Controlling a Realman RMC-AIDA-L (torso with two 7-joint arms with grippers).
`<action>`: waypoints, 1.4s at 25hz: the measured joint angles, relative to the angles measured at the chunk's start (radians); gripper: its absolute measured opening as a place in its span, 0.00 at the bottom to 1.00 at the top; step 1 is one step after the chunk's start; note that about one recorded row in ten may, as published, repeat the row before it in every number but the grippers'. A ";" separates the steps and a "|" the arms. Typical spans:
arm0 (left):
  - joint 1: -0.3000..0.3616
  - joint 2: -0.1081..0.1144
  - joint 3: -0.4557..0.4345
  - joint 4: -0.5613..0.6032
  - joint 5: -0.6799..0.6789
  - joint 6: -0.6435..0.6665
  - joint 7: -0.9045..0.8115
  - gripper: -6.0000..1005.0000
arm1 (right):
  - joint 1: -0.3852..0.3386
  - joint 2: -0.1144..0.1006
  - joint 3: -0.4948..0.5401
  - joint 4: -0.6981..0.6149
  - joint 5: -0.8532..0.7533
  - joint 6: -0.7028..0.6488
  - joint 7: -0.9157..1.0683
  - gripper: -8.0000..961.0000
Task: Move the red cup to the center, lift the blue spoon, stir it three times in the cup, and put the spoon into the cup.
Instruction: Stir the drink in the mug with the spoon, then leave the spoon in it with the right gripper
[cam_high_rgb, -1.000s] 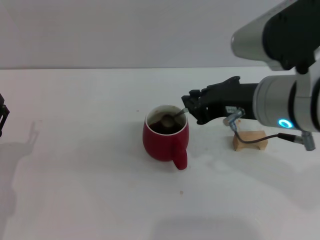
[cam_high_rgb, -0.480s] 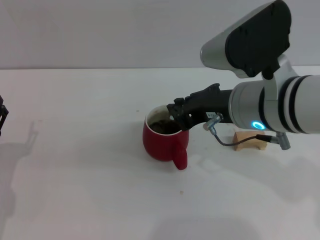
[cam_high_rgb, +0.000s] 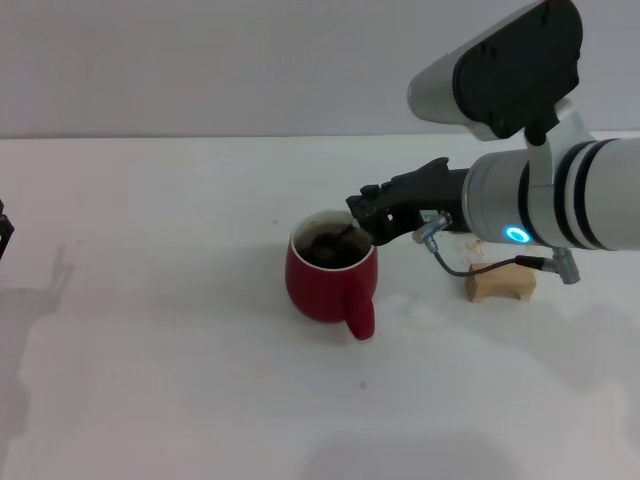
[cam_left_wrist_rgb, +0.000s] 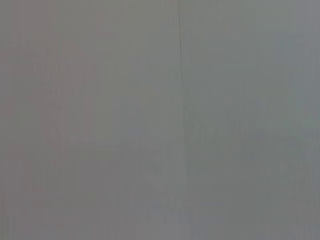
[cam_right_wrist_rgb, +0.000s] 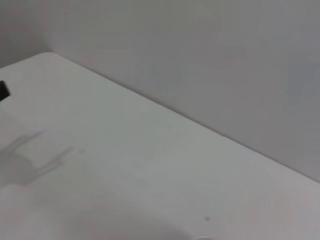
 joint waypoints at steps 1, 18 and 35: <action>0.000 0.000 0.000 0.000 0.000 0.000 0.000 0.84 | -0.006 -0.001 0.005 0.003 -0.002 0.001 0.000 0.13; -0.004 0.002 0.000 -0.001 0.000 -0.001 0.001 0.84 | -0.041 0.002 -0.044 0.064 0.001 0.066 0.001 0.13; 0.000 0.000 0.000 -0.006 0.000 0.000 0.001 0.84 | 0.063 0.000 -0.028 -0.072 -0.001 -0.003 0.009 0.13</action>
